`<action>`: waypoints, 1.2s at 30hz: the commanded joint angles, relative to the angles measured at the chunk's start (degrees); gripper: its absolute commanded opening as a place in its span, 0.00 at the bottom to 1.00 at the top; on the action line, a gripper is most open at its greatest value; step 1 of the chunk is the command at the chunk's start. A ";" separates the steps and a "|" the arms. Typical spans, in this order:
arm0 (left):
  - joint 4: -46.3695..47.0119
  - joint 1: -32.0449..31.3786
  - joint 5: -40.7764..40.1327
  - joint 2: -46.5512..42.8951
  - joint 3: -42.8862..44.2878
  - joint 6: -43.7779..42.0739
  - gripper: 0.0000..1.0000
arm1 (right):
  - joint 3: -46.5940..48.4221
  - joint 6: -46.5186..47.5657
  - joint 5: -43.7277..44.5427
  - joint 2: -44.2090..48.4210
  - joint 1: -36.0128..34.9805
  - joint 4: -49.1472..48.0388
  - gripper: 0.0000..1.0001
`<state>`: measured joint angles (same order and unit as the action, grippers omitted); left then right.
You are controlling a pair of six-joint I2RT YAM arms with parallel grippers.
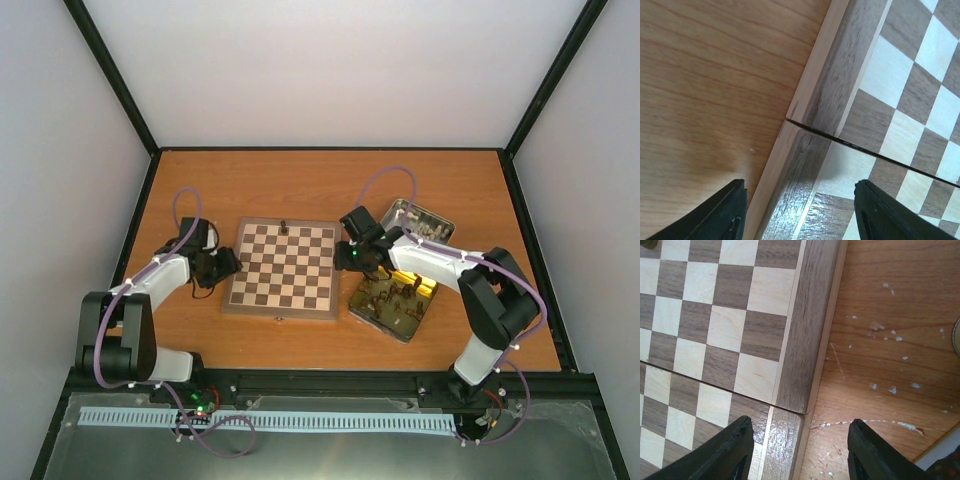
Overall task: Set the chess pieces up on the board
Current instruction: Adjust the chessboard at the center of the board.
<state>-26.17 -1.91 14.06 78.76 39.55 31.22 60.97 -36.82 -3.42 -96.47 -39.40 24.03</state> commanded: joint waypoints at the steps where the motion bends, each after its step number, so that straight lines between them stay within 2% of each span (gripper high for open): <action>1: 2.60 0.50 2.26 -0.15 -1.37 0.84 0.57 | 0.14 1.29 0.78 -1.03 -0.59 -0.24 0.52; 13: 4.15 0.44 9.71 -1.43 -6.05 3.27 0.46 | -1.02 1.21 -0.23 -0.03 -0.68 -1.51 0.51; 17: 2.92 0.45 8.07 -3.14 -6.29 3.67 0.46 | -1.94 0.10 0.71 2.71 -0.68 -2.05 0.51; 21: 0.52 0.45 4.00 -5.90 -4.84 3.29 0.48 | -3.38 -1.51 3.75 7.24 -0.68 -1.34 0.51; 26: -3.47 0.48 0.01 -11.97 -0.22 0.29 0.53 | -7.51 -3.35 12.64 16.27 -0.64 3.88 0.51; 31: -3.67 0.49 2.84 -20.13 2.22 -7.24 0.57 | -11.69 -5.35 19.04 24.12 -0.59 13.81 0.52; 36: -3.78 0.47 4.97 -25.63 3.73 -11.31 0.61 | -14.53 -8.55 20.88 26.92 -0.59 19.74 0.52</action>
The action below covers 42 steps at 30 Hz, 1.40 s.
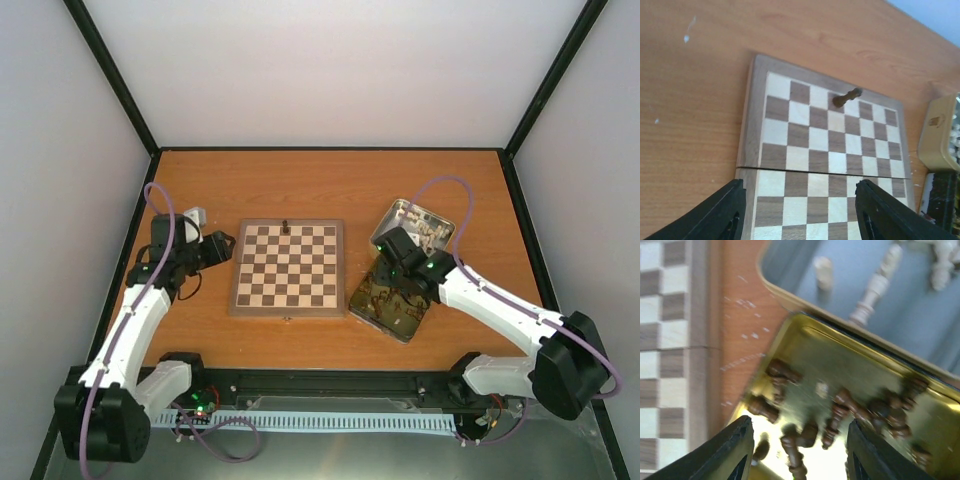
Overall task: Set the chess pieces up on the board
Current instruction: Adjust the chessboard at the center of the board, then pick up the chess piece from the storage box.
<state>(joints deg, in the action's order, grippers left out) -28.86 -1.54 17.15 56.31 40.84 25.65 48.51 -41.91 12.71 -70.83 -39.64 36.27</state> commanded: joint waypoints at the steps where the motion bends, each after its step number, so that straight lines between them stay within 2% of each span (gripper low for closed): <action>1: -0.52 0.10 1.98 -4.32 2.02 -6.45 0.62 | -2.64 -3.86 4.78 1.19 -0.35 7.84 0.52; 5: 2.11 0.10 1.66 -8.36 -0.22 -7.24 0.65 | -3.43 -4.87 4.56 -1.52 -0.35 8.36 0.50; 9: 3.09 0.07 2.81 -8.48 -0.90 -7.19 0.66 | -2.96 -2.87 2.09 -4.66 -0.35 5.59 0.45; 19: 3.49 -0.01 2.95 -8.26 -1.22 -6.82 0.67 | -2.18 0.89 -5.28 -10.57 -0.36 0.80 0.42; 26: 3.81 0.05 3.20 -8.09 -1.39 -6.83 0.67 | -1.59 1.48 -5.19 -13.10 -0.35 0.27 0.35; 30: 3.90 0.00 3.16 -8.15 -1.48 -6.78 0.67 | -1.33 1.29 -4.19 -13.94 -0.35 0.50 0.22; 34: 3.94 -0.03 3.18 -8.22 -1.49 -6.77 0.67 | -0.74 1.43 -1.99 -13.38 -0.35 1.00 0.15; 42: 4.08 0.00 2.99 -8.67 -1.64 -6.58 0.68 | 4.97 2.79 1.89 -9.85 -0.68 5.32 0.14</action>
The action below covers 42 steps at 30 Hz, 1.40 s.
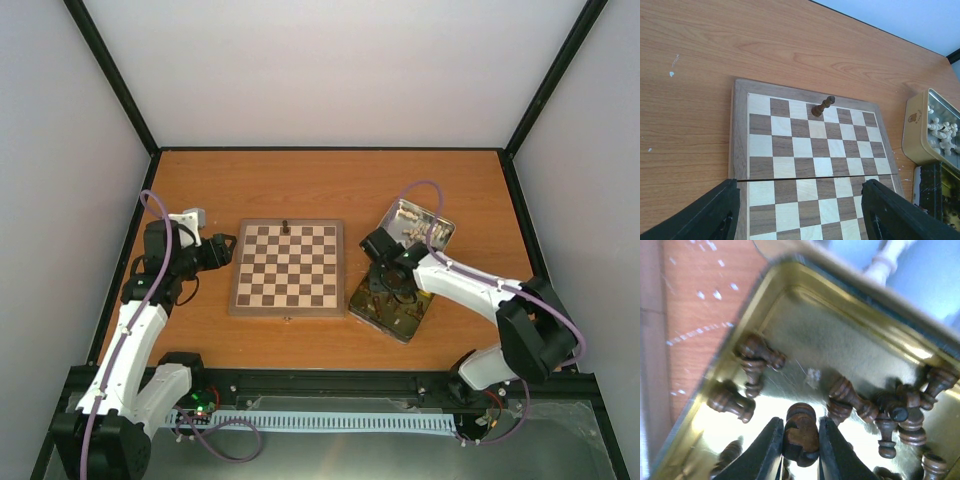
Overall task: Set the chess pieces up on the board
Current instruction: Pick up the chess piece from the storage box, then place the chess piece on the chessboard.
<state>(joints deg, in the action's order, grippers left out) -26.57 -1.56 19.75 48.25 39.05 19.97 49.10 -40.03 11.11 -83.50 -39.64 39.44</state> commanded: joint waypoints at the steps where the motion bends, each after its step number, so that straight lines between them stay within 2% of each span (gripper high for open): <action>1: 1.79 0.05 0.38 -0.74 0.09 -0.84 0.68 | 5.44 1.09 3.67 3.06 -0.89 2.55 0.14; 9: 2.21 0.05 0.29 -1.71 -0.28 -0.46 0.68 | 15.11 4.38 1.74 -0.95 -2.73 -0.91 0.15; 15: 2.14 0.04 -0.10 -2.30 -0.29 -0.17 0.68 | 27.57 7.67 -0.45 -12.52 -6.73 -4.70 0.15; 25: 1.45 0.00 -1.60 -2.60 -0.13 0.89 0.68 | 47.47 11.09 -2.09 -30.66 -12.74 -4.75 0.15; 42: 0.76 -0.01 -3.24 -2.48 0.00 1.12 0.68 | 64.80 12.96 -0.16 -46.33 -14.39 -2.05 0.15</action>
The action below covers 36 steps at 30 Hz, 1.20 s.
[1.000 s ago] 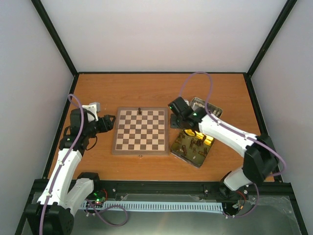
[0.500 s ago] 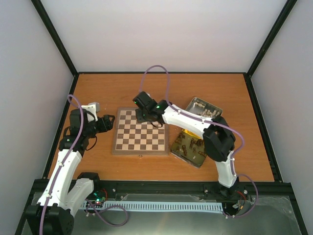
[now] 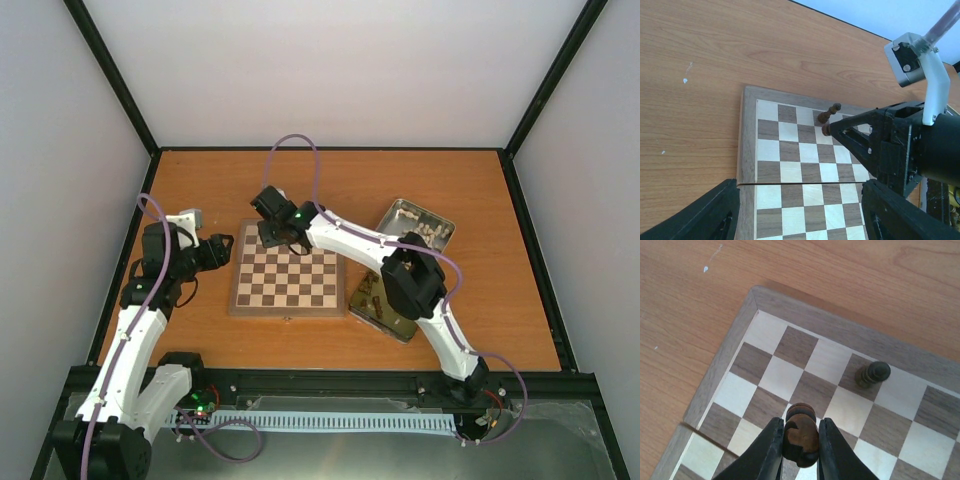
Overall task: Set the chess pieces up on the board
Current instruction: Place the chess piece on the chessboard.
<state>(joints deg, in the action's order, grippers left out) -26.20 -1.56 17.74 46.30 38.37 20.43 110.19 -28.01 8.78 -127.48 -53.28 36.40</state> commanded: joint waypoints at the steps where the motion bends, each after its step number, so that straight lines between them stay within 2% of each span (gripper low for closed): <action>1: 0.24 0.00 -1.67 -0.57 0.81 0.73 0.68 | 4.49 0.94 2.77 -2.95 -0.77 1.16 0.15; 13: -1.80 0.06 -7.96 -2.28 1.11 2.54 0.67 | 18.00 2.68 6.19 -11.55 -0.64 6.14 0.15; 36: -1.79 0.03 -8.59 -2.65 0.80 2.87 0.68 | 20.85 3.24 6.17 -16.00 -0.51 8.62 0.17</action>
<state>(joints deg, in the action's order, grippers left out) -27.49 -1.56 9.47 43.77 38.37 22.63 129.08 -25.65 14.39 -142.19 -53.39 44.49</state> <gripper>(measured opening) 0.678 0.174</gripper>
